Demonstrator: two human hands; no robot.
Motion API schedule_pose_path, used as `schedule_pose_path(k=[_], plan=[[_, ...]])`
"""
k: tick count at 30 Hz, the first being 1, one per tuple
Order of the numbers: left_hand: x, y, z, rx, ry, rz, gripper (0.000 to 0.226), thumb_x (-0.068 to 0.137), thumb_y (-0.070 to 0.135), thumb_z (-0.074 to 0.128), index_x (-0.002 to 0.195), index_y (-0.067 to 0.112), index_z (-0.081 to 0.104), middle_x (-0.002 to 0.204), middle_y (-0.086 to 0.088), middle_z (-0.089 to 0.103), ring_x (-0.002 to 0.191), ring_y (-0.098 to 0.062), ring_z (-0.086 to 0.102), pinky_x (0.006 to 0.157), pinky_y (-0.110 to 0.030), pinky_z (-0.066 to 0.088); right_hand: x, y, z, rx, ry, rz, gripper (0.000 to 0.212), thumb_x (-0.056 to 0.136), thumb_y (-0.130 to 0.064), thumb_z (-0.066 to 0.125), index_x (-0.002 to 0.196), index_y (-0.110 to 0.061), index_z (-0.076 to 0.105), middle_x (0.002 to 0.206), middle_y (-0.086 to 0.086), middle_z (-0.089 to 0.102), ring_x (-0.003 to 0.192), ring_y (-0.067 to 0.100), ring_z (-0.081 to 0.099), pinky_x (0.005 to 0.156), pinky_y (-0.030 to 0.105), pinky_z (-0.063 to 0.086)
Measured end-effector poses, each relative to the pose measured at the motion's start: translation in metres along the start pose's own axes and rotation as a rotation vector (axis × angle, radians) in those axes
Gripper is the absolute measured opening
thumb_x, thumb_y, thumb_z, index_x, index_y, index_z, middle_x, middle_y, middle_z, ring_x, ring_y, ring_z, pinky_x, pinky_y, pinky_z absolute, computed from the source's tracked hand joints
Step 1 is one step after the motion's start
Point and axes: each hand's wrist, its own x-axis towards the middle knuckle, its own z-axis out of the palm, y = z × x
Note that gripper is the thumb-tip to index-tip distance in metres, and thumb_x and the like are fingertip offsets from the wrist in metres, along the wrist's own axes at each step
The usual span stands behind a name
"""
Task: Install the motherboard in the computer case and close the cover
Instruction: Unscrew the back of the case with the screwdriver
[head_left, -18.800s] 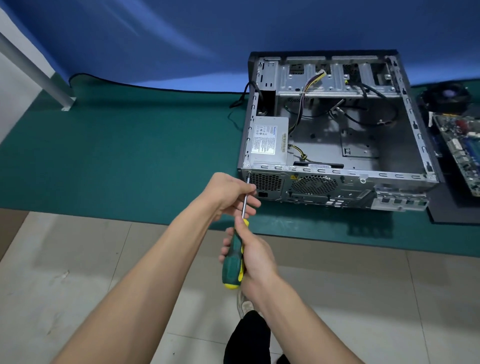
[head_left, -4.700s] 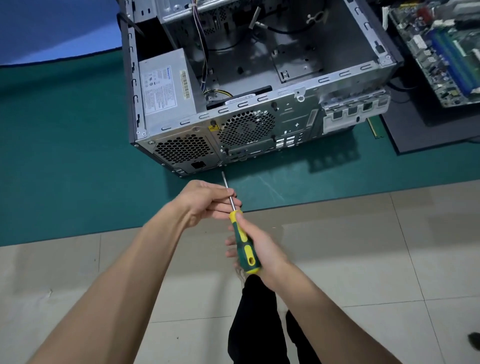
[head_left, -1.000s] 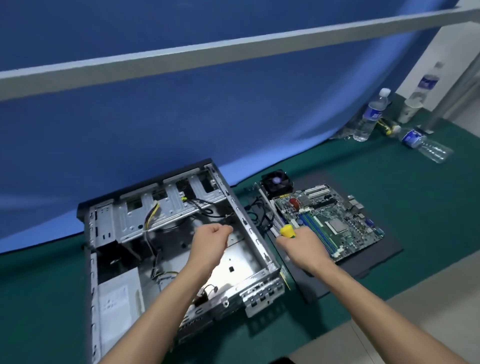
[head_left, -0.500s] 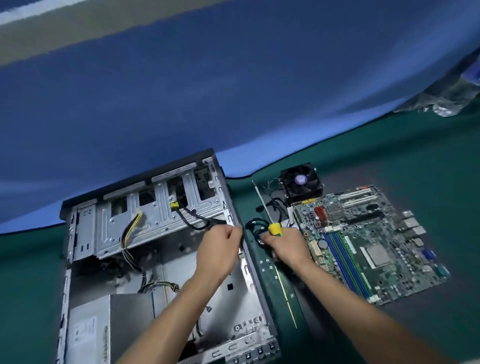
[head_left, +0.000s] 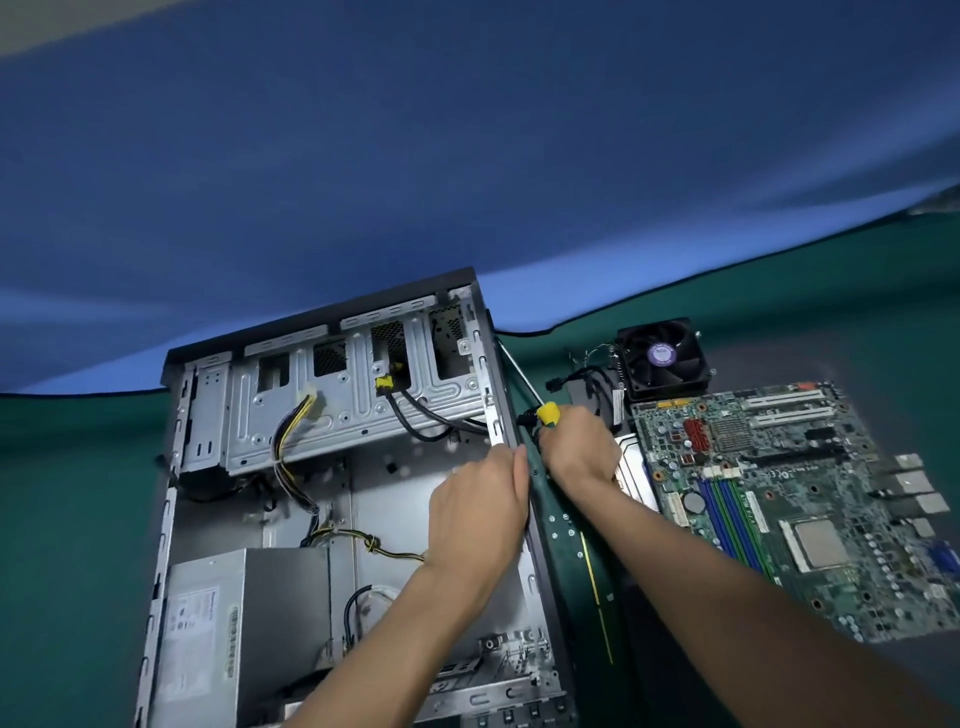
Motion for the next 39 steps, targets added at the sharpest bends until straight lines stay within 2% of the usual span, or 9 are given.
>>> schedule_pose_path(k=[4, 7, 11, 14, 21, 26, 30, 34, 39], plan=[[-0.001, 0.000, 0.001, -0.022, -0.031, -0.022, 0.036, 0.101, 0.040, 0.023, 0.073, 0.021, 0.035, 0.071, -0.006, 0.062, 0.071, -0.031, 0.057, 0.058, -0.033, 0.024, 0.008, 0.001, 0.003, -0.048, -0.002, 0.020, 0.011, 0.089, -0.013, 0.057, 0.085, -0.010, 0.067, 0.083, 0.007, 0.069, 0.066, 0.024, 0.053, 0.058, 0.026, 0.037], [-0.001, 0.000, 0.002, -0.030, -0.043, -0.043, 0.035, 0.101, 0.040, 0.023, 0.075, 0.020, 0.036, 0.075, -0.008, 0.063, 0.074, -0.032, 0.056, 0.058, -0.033, 0.025, 0.009, 0.003, 0.006, -0.056, 0.004, 0.025, 0.013, 0.089, -0.019, 0.058, 0.080, -0.011, 0.066, 0.070, 0.003, 0.060, 0.064, 0.023, 0.051, 0.058, 0.025, 0.036], [-0.001, 0.002, 0.001, -0.032, -0.056, -0.055, 0.035, 0.102, 0.039, 0.023, 0.076, 0.020, 0.036, 0.077, -0.007, 0.063, 0.073, -0.031, 0.054, 0.058, -0.033, 0.025, 0.009, 0.004, 0.006, -0.041, -0.006, 0.030, 0.040, 0.087, -0.042, 0.063, 0.061, -0.017, 0.046, 0.060, -0.001, 0.053, 0.060, 0.022, 0.048, 0.055, 0.026, 0.033], [-0.001, 0.002, 0.001, -0.037, -0.057, -0.061, 0.034, 0.102, 0.039, 0.023, 0.076, 0.020, 0.036, 0.075, -0.005, 0.061, 0.067, -0.027, 0.046, 0.058, -0.033, 0.026, 0.009, 0.003, 0.007, -0.070, -0.004, 0.025, 0.046, 0.085, -0.043, 0.066, 0.056, -0.018, 0.041, 0.052, -0.005, 0.042, 0.054, 0.019, 0.045, 0.048, 0.024, 0.028], [-0.003, 0.005, 0.001, -0.042, -0.058, -0.075, 0.033, 0.102, 0.039, 0.024, 0.078, 0.020, 0.036, 0.079, -0.007, 0.064, 0.074, -0.029, 0.054, 0.058, -0.034, 0.026, 0.008, -0.001, 0.013, -0.069, 0.037, 0.005, 0.010, 0.090, -0.022, 0.061, 0.081, -0.018, 0.059, 0.081, 0.004, 0.068, 0.065, 0.022, 0.050, 0.061, 0.025, 0.036], [-0.003, 0.005, 0.002, -0.034, -0.056, -0.074, 0.033, 0.102, 0.038, 0.023, 0.079, 0.020, 0.037, 0.079, -0.007, 0.064, 0.072, -0.028, 0.053, 0.058, -0.033, 0.026, 0.009, 0.000, 0.014, -0.059, 0.035, -0.012, 0.015, 0.089, -0.018, 0.059, 0.077, -0.023, 0.054, 0.058, -0.005, 0.047, 0.063, 0.022, 0.050, 0.058, 0.025, 0.033], [-0.004, 0.006, 0.002, -0.026, -0.052, -0.074, 0.033, 0.102, 0.038, 0.023, 0.079, 0.019, 0.037, 0.079, -0.008, 0.064, 0.074, -0.030, 0.054, 0.058, -0.034, 0.027, 0.010, 0.001, 0.014, -0.034, 0.038, -0.015, 0.007, 0.090, -0.020, 0.059, 0.085, -0.020, 0.064, 0.067, -0.001, 0.053, 0.066, 0.022, 0.051, 0.059, 0.025, 0.035], [-0.003, 0.005, 0.003, -0.010, -0.037, -0.059, 0.035, 0.102, 0.038, 0.022, 0.078, 0.019, 0.038, 0.073, -0.006, 0.062, 0.065, -0.027, 0.047, 0.057, -0.034, 0.028, 0.008, 0.005, 0.007, 0.126, 0.022, 0.042, 0.012, 0.089, -0.032, 0.062, 0.085, -0.021, 0.068, 0.082, 0.005, 0.067, 0.071, 0.025, 0.056, 0.057, 0.025, 0.035], [0.000, 0.001, -0.002, -0.073, -0.087, -0.055, 0.042, 0.101, 0.038, 0.027, 0.063, 0.022, 0.031, 0.060, 0.007, 0.043, 0.063, -0.022, 0.041, 0.057, -0.033, 0.028, -0.007, 0.016, -0.016, 0.544, -0.086, 0.070, 0.016, 0.082, -0.030, 0.072, 0.068, -0.023, 0.067, 0.064, -0.001, 0.064, 0.065, 0.022, 0.059, 0.058, 0.027, 0.042]])
